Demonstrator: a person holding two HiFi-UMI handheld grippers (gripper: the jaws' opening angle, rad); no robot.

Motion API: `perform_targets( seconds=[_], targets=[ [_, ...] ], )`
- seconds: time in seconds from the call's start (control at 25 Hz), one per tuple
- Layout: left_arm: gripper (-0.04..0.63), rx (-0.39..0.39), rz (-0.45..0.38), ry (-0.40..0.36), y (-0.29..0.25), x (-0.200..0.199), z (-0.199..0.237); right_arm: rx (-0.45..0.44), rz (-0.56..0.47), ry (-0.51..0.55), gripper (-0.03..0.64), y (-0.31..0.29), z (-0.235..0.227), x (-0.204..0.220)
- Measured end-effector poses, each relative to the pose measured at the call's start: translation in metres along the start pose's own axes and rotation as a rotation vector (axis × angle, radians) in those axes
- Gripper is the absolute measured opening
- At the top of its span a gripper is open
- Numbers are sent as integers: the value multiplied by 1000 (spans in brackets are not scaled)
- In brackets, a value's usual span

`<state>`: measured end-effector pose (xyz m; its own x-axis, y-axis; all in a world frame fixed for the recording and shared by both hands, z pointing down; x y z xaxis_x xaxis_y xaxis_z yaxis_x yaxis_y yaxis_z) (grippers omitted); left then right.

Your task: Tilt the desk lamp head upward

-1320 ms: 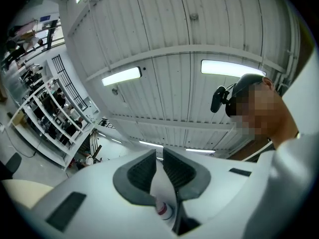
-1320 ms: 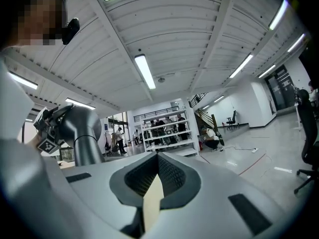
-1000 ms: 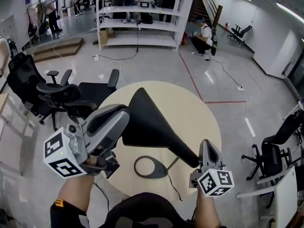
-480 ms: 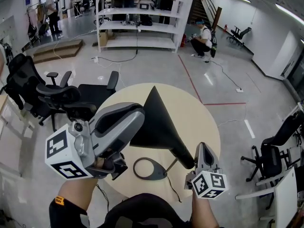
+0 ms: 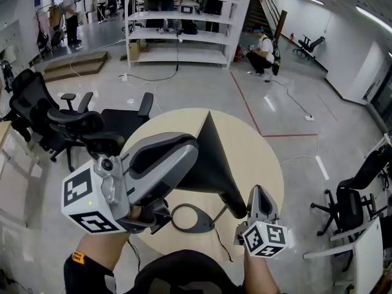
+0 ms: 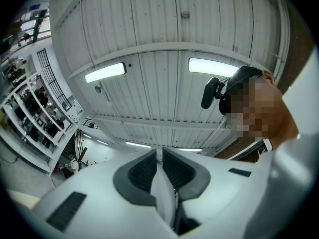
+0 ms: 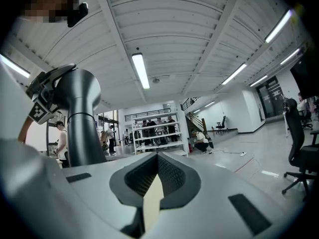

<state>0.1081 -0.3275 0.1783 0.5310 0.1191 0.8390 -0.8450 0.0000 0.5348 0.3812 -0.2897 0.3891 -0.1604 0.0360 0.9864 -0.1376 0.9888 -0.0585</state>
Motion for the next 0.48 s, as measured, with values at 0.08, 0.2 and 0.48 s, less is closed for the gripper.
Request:
perform_targets(
  seconds=[0.08,0.2,0.48],
  targets=[
    [86,-1,-3,4,0,0,0,3,-3,0,9,1,0,0],
    [86,-1,-12,6,3,-1,0,-3,-1,12,9,1,2,0],
    [87,-44,-69,-10,21,-3,1,-1,25,33,9,1,3,0]
  ],
)
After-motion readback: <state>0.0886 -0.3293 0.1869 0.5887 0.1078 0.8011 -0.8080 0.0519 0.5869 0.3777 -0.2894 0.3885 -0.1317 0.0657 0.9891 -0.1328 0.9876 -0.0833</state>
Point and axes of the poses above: the fingertips, and each gripper's own axes: y backward along the fingers, z to its left, x out of its underside, the point moved 7 cm from there along y, backward along the fingers, and after that the axes turned 8 degrees about x, right-handed, at the moved point
